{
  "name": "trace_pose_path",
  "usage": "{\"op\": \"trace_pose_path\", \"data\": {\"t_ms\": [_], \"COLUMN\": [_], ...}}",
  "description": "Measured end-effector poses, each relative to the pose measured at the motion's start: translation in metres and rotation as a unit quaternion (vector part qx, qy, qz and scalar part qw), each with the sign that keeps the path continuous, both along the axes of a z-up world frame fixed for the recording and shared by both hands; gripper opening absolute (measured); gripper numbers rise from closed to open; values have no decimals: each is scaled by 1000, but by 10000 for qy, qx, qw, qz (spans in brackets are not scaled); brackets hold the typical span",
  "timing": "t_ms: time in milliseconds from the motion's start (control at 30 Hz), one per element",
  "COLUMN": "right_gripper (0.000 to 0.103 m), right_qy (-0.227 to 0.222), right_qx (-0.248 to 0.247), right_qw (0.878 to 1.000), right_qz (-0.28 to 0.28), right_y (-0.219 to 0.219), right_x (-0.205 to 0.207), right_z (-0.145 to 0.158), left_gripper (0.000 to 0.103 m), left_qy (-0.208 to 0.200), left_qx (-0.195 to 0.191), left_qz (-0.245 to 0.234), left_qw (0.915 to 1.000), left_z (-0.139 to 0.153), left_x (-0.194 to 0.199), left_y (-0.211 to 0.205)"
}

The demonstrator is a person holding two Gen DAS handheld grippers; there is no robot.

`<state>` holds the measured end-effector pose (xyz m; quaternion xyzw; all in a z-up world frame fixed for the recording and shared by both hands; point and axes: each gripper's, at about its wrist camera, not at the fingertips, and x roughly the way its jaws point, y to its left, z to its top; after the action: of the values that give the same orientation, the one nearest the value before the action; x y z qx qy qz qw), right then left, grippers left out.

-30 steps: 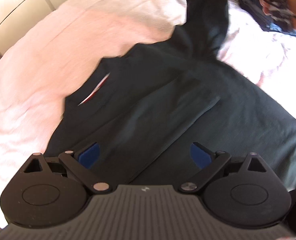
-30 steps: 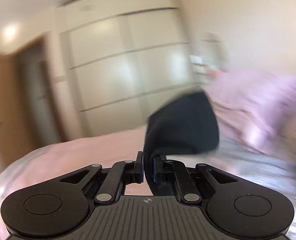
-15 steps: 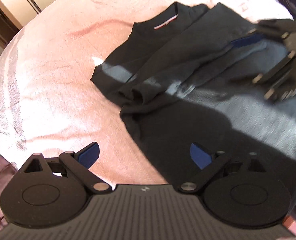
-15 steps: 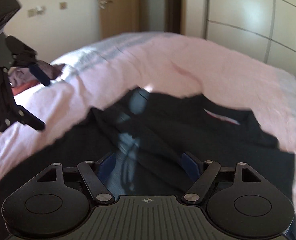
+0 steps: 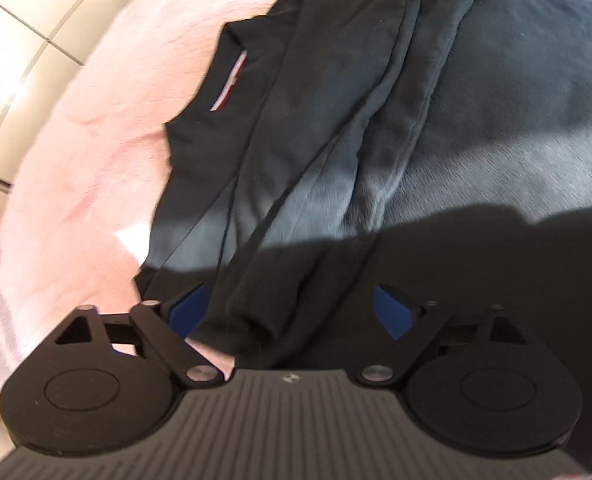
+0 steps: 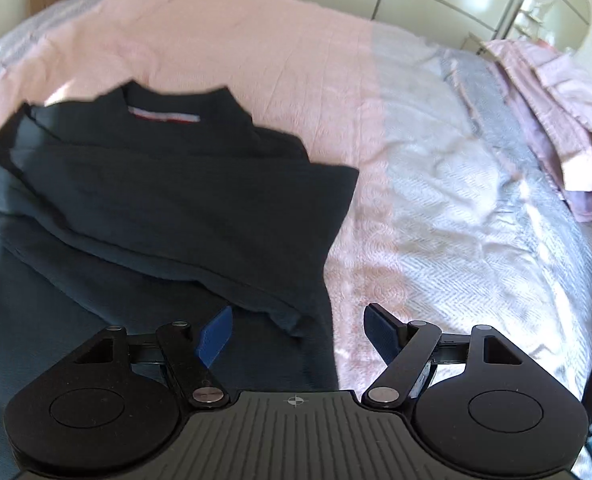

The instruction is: Fold clothes

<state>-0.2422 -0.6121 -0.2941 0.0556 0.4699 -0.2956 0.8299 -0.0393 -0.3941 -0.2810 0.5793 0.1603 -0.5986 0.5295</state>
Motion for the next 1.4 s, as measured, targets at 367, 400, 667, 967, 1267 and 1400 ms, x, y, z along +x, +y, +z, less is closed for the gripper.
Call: {"op": "trace_pose_path", "data": {"t_ms": [367,400,667,967,1267,1400], "right_gripper": [14,14,14,14,14,14], "right_qy": [331,256,597,-166,-717,-692], "right_qx": [-248,-312,5,89,1167,1390], "right_qw": [9954,9957,9981,9998,9902,9876], "right_qz": [863,831,145,-84,282,230], "right_y": [-11,-13,-32,-15,-41,-55], "right_x": [4,1,-35,-22,53,39], "right_z": [-21,-17,-39,8,-33,-47], "left_gripper": [6,6,8,39,38,42], "left_qy": [-266,-360,-919,240,953,976], "left_qx": [67,-59,524,-54,13,0], "left_qz": [-144,-183,-530,779,1189,1282], "left_qw": [9995,9992,9930,9967,9883,9869], "left_z": [4,8,-35,35,-13,-14], "left_x": [5,2,-13,15,29,38], "left_y": [-5,0,35,33,-33,-24]}}
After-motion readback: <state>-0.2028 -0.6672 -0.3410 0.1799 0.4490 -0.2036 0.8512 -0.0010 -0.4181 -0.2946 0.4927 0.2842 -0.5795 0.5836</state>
